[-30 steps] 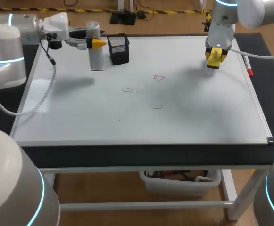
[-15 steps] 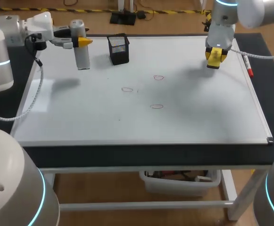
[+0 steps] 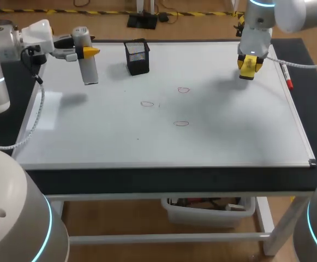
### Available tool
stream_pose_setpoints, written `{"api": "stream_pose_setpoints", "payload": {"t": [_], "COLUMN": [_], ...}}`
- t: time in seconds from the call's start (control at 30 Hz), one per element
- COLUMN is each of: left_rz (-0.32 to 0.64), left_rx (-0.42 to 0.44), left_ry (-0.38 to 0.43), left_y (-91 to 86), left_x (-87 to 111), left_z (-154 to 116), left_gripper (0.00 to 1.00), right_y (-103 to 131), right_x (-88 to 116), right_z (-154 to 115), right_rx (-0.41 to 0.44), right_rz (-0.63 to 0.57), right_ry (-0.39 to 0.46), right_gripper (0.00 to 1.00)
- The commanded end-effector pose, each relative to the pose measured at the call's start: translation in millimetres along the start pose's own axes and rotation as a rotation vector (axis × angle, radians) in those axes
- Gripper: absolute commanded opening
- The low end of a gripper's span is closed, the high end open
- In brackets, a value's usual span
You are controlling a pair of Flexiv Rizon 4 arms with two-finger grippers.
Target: Pick up the inspection probe, press it on each red-marked spot on the whiteboard one by one, put down the probe, pick up the eraser, and wipe off all the red marks.
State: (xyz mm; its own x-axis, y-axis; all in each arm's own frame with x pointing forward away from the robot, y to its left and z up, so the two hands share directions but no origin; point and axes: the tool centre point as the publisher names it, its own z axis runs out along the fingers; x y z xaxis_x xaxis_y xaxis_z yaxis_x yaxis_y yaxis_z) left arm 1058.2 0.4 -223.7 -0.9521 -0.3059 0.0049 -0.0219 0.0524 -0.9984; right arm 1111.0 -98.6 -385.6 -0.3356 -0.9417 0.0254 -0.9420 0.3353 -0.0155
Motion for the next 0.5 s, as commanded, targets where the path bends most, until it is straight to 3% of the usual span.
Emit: {"api": "stream_pose_setpoints", "payload": {"t": [0.03,0.1,0.2,0.33,0.5], "left_rz": [0.002,0.002,0.002,0.002,0.002], "left_rx": [0.002,0.002,0.002,0.002,0.002], "left_ry": [-0.003,-0.003,-0.003,-0.003,-0.003], "left_y": [-0.6,-0.6,-0.6,-0.6,-0.6], "left_x": [0.8,0.8,0.8,0.8,0.8], "left_z": [0,0,0,0,0], "left_gripper": [0.00,0.00,0.00,0.00,0.00], "right_y": [0,0,12,39,76], "right_x": [1,1,-16,-46,-82], "right_z": [-2,-2,-5,-7,-15], "right_rx": [0.000,0.000,0.004,0.050,0.087], "right_rz": [-0.002,-0.002,-0.055,-0.134,-0.246], "right_ry": [0.004,0.004,0.031,0.088,0.070], "right_gripper": [0.00,0.00,0.00,0.00,0.00]}}
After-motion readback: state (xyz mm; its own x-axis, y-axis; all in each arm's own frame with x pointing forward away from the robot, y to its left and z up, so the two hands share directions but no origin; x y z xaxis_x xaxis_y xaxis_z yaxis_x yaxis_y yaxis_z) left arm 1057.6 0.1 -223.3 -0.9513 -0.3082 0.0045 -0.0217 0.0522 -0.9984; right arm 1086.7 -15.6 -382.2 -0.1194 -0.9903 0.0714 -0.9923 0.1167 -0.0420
